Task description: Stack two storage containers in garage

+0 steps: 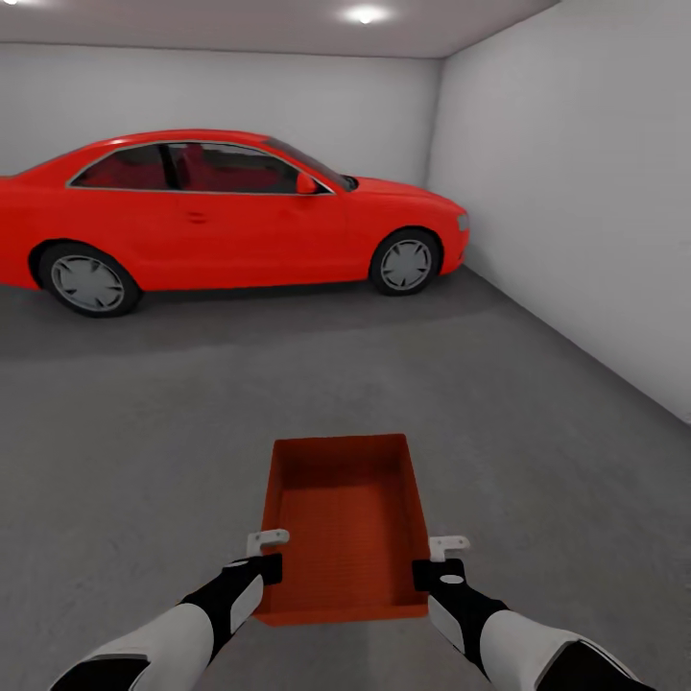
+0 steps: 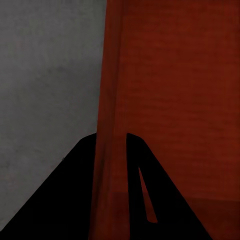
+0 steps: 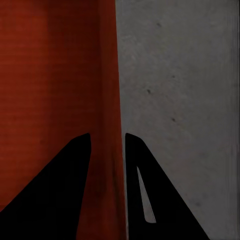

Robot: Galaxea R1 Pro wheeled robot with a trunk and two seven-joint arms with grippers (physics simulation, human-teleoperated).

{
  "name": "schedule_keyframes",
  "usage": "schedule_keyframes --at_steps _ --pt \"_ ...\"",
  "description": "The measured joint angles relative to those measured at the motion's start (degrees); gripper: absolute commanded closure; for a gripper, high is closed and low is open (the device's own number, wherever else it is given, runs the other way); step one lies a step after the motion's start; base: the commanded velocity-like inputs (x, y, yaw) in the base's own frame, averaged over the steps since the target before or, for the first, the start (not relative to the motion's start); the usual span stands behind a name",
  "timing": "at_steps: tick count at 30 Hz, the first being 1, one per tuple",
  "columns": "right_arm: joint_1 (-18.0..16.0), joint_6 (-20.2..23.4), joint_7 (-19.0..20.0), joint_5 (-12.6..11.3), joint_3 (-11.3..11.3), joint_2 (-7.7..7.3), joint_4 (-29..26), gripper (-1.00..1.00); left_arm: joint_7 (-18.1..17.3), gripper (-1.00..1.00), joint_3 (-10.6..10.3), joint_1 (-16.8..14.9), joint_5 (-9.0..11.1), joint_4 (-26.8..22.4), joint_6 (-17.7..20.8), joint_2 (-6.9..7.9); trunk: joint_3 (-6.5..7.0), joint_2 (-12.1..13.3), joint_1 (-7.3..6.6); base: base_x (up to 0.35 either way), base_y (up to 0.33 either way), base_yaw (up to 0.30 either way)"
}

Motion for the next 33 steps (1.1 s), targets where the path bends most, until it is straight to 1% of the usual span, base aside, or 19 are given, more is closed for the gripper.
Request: schedule_keyframes --at_steps 33 --pt "0.0 -0.1 0.0 0.0 0.0 0.00 0.0 1.00 0.0 1.00 0.0 0.0 0.0 -0.1 0.0 0.00 0.00 0.0 0.00 0.322 0.000 -0.293"
